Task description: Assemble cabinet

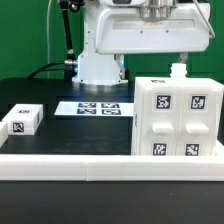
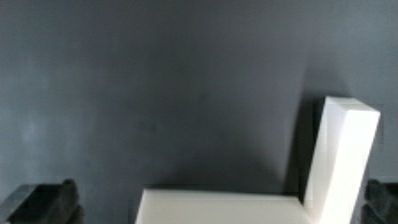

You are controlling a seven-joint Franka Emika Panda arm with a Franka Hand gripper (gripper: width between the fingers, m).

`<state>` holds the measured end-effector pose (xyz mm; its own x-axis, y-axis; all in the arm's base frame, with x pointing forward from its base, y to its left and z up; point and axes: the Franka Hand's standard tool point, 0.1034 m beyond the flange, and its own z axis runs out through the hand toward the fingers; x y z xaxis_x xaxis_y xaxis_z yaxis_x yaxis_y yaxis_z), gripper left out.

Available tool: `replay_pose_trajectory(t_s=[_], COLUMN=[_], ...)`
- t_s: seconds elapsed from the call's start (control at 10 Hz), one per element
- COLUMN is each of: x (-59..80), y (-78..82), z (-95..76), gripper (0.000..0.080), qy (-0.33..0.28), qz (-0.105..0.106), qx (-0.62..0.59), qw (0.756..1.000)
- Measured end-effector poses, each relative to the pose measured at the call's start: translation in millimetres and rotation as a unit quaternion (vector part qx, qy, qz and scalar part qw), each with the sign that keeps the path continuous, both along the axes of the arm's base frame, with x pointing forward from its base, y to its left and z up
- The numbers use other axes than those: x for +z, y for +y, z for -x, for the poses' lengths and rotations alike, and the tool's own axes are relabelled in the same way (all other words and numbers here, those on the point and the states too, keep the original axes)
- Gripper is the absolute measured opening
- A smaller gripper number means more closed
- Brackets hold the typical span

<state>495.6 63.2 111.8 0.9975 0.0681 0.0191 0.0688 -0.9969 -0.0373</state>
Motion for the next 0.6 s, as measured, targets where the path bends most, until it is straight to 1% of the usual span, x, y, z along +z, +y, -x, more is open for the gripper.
replay_pose_trajectory(t_s=[0.1,0.4,0.5,0.6], x=[-4.0,-3.9,-3.9,-5.1], y=[-1.5,-4.1,-9.9,-24.7], z=[4.7,3.9,3.4,3.8], gripper=[0.0797,0.0797,0.0797,0.0797], qy=[0.0,0.0,-0.001,-0.001], qz=[0.001,0.001,0.001,0.003], qx=[-0.001,-0.001,0.004,0.015], qw=[1.0,1.0,1.0,1.0])
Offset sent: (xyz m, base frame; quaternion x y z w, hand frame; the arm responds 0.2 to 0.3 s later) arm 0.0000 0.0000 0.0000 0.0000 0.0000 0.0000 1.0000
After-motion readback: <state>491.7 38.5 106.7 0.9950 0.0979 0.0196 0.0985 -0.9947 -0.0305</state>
